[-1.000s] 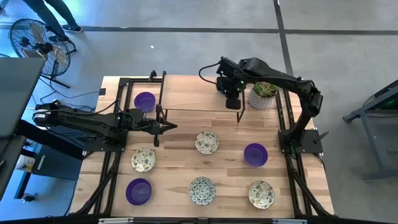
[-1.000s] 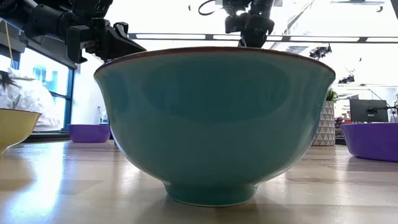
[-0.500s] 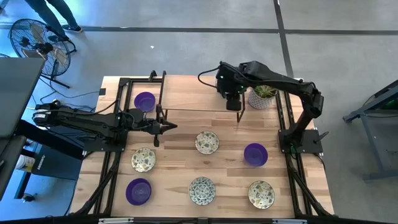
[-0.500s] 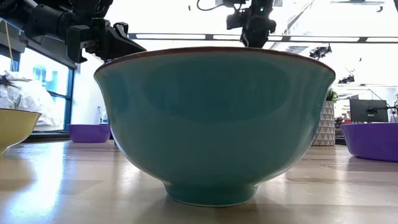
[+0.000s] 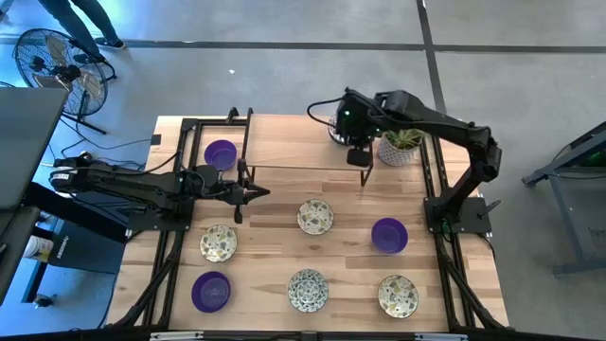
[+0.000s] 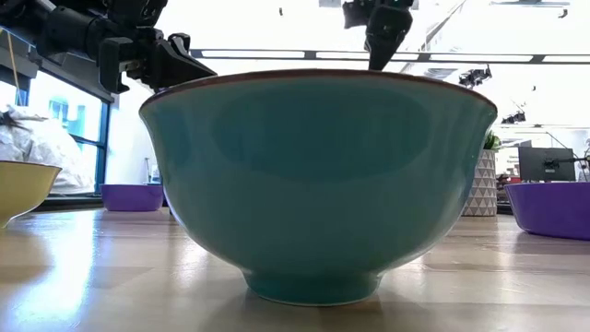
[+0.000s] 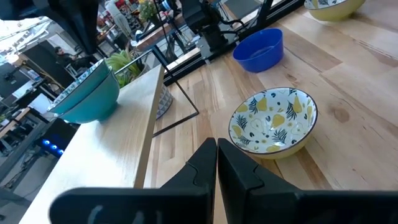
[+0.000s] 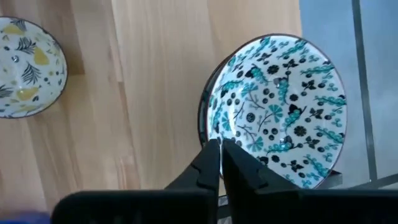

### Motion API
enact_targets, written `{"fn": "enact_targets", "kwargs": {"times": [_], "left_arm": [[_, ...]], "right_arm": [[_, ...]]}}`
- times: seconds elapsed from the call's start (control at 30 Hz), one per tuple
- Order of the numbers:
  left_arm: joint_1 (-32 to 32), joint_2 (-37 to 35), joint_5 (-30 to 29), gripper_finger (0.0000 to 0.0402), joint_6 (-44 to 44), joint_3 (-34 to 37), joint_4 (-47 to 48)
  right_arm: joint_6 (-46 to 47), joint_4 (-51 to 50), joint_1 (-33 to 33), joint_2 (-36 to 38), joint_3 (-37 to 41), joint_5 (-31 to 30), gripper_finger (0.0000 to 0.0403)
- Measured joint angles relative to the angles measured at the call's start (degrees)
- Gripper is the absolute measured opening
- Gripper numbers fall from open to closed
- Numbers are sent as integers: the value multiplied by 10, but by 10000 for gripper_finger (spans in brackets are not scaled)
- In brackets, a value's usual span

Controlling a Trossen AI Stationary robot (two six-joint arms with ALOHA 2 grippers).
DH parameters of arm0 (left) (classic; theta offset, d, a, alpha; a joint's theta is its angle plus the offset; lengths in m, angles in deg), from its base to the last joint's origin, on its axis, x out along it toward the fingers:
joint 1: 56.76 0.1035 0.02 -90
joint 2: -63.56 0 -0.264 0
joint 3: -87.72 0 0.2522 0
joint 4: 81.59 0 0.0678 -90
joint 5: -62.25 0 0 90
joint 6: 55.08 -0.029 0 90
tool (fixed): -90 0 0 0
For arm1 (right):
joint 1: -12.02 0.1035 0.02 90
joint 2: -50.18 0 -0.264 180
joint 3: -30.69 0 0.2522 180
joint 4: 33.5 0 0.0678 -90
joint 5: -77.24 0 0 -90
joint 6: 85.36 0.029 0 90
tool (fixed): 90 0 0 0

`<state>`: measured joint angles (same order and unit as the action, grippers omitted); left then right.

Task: Pick & Place Mini bowls
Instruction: Stack the top blue patterned bowl on the blue bowl on the shelf

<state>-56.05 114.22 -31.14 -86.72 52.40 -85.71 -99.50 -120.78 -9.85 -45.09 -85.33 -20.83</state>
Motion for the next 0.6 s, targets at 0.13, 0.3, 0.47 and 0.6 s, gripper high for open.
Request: {"fn": "enact_targets", "kwargs": {"times": [0.13, 0.3, 0.47, 0.6], "left_arm": [[0, 0, 0, 10, 0, 0, 0], [0, 0, 0, 10, 0, 0, 0], [0, 0, 0, 10, 4, 0, 0], [0, 0, 0, 10, 4, 0, 0]], "right_arm": [[2, 11, -9, 0, 0, 20, 18], [-5, 15, -22, -15, 0, 26, 3], [-13, 15, -23, -28, 0, 27, 6], [-13, 14, -22, -29, 0, 29, 1]]}}
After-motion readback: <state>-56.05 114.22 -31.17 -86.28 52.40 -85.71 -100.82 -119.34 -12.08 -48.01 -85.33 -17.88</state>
